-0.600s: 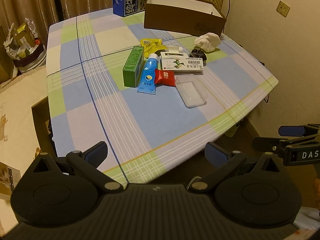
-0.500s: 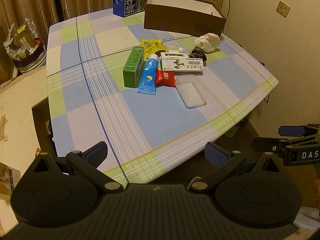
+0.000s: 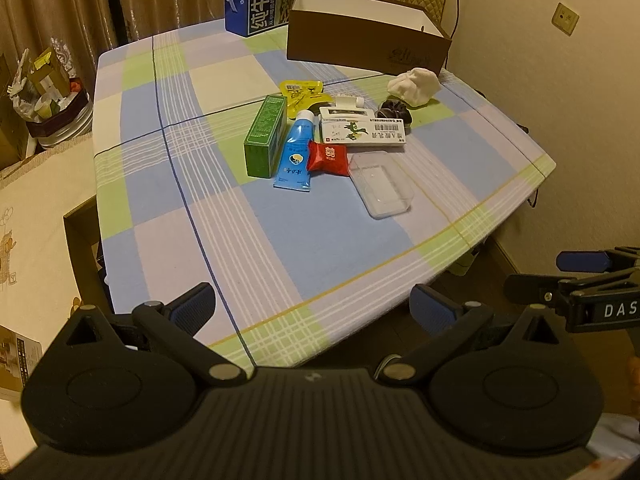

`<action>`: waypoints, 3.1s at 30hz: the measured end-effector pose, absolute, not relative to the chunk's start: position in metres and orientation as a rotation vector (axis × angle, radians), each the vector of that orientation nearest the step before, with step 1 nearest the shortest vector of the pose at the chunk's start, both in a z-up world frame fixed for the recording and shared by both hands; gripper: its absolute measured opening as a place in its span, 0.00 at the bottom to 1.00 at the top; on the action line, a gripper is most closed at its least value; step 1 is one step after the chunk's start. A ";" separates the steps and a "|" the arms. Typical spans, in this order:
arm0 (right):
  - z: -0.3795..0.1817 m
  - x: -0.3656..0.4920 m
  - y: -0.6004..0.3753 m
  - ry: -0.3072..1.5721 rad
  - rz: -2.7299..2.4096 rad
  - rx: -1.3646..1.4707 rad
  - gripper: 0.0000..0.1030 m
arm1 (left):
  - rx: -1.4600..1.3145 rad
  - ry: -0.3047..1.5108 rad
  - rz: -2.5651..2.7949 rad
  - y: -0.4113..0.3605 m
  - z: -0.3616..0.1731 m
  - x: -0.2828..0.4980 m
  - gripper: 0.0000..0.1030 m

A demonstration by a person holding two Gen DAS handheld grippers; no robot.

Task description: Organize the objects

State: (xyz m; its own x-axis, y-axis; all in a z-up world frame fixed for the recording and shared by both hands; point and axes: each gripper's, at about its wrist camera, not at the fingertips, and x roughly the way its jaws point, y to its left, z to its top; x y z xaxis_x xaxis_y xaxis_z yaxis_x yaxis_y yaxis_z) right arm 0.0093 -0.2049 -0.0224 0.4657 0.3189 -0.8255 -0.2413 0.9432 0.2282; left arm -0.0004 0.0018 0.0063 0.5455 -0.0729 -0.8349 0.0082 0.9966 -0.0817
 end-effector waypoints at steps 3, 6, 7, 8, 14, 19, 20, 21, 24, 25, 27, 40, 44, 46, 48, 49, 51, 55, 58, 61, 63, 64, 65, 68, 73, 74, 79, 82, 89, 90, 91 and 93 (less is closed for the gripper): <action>-0.022 0.009 -0.205 1.030 0.345 0.084 0.98 | -0.068 0.991 -0.048 0.000 0.007 0.000 0.99; -0.021 0.009 -0.205 1.028 0.344 0.087 0.98 | -0.068 0.990 -0.050 0.000 0.008 0.000 0.99; -0.021 0.008 -0.207 1.027 0.346 0.089 0.98 | -0.069 0.990 -0.050 0.000 0.007 0.000 0.99; -0.020 0.007 -0.208 1.025 0.346 0.089 0.98 | -0.068 0.989 -0.051 0.000 0.007 0.000 0.99; -0.020 0.007 -0.208 1.025 0.346 0.089 0.98 | -0.068 0.989 -0.054 -0.001 0.007 -0.001 0.99; -0.019 0.005 -0.208 1.024 0.347 0.093 0.98 | -0.066 0.991 -0.060 -0.002 0.006 -0.001 0.99; -0.019 0.006 -0.208 1.025 0.347 0.094 0.98 | -0.066 0.991 -0.060 -0.001 0.004 -0.002 0.99; -0.019 0.005 -0.207 1.024 0.348 0.094 0.98 | -0.066 0.990 -0.060 -0.001 0.004 -0.002 0.99; -0.018 0.005 -0.206 1.021 0.352 0.092 0.98 | -0.069 0.990 -0.059 0.000 0.004 -0.002 0.99; -0.019 0.005 -0.205 1.021 0.352 0.092 0.98 | -0.069 0.990 -0.059 0.001 0.004 -0.002 0.99; -0.019 0.007 -0.205 1.021 0.353 0.094 0.98 | -0.069 0.991 -0.058 0.001 0.003 0.000 0.99; -0.019 0.037 -0.223 1.033 0.352 0.102 0.98 | -0.072 1.006 -0.046 -0.011 0.000 0.025 0.99; -0.018 0.053 -0.234 1.029 0.354 0.103 0.98 | -0.075 1.013 -0.034 -0.018 -0.002 0.039 0.99; -0.018 0.062 -0.241 1.031 0.353 0.106 0.98 | -0.077 1.015 -0.027 -0.022 -0.003 0.047 0.99; -0.018 0.072 -0.248 1.031 0.354 0.109 0.98 | -0.081 1.019 -0.021 -0.026 -0.005 0.055 0.99; -0.018 0.077 -0.252 1.032 0.353 0.109 0.98 | -0.082 1.023 -0.017 -0.029 -0.006 0.059 0.99; -0.018 0.088 -0.260 1.029 0.354 0.109 0.98 | -0.085 1.031 -0.009 -0.035 -0.010 0.069 0.99; -0.018 0.108 -0.277 1.027 0.356 0.104 0.98 | -0.094 1.047 0.007 -0.047 -0.018 0.089 0.99; -0.019 0.124 -0.290 1.032 0.357 0.104 0.98 | -0.099 1.054 0.014 -0.058 -0.025 0.106 0.99; -0.021 0.139 -0.303 1.039 0.357 0.107 0.98 | -0.100 1.063 0.026 -0.069 -0.034 0.123 0.99; -0.022 0.150 -0.312 1.044 0.358 0.108 0.98 | -0.093 1.068 0.037 -0.078 -0.041 0.134 0.99; -0.023 0.154 -0.315 1.045 0.360 0.106 0.98 | -0.090 1.069 0.044 -0.082 -0.044 0.141 0.99; -0.023 0.158 -0.319 1.046 0.362 0.104 0.98 | -0.085 1.075 0.054 -0.085 -0.048 0.147 0.99; -0.024 0.171 -0.331 1.049 0.368 0.099 0.98 | -0.085 1.084 0.075 -0.093 -0.059 0.163 0.99; -0.028 0.191 -0.351 1.062 0.365 0.094 0.98 | -0.089 1.110 0.113 -0.103 -0.079 0.188 0.99; -0.029 0.195 -0.355 1.065 0.363 0.093 0.98 | -0.086 1.113 0.122 -0.105 -0.084 0.192 0.99; -0.031 0.210 -0.371 1.071 0.369 0.085 0.98 | -0.082 1.152 0.163 -0.109 -0.104 0.207 0.92; -0.031 0.217 -0.378 1.072 0.374 0.075 0.98 | -0.067 1.162 0.181 -0.113 -0.113 0.212 0.89; -0.034 0.227 -0.387 1.070 0.394 0.067 0.98 | -0.045 1.160 0.205 -0.114 -0.122 0.215 0.74; -0.035 0.229 -0.387 1.070 0.395 0.065 0.98 | -0.047 1.154 0.202 -0.115 -0.121 0.215 0.72; -0.035 0.230 -0.388 1.071 0.397 0.064 0.98 | -0.049 1.151 0.199 -0.115 -0.121 0.215 0.69; -0.036 0.232 -0.389 1.071 0.404 0.061 0.98 | -0.055 1.142 0.186 -0.117 -0.120 0.215 0.57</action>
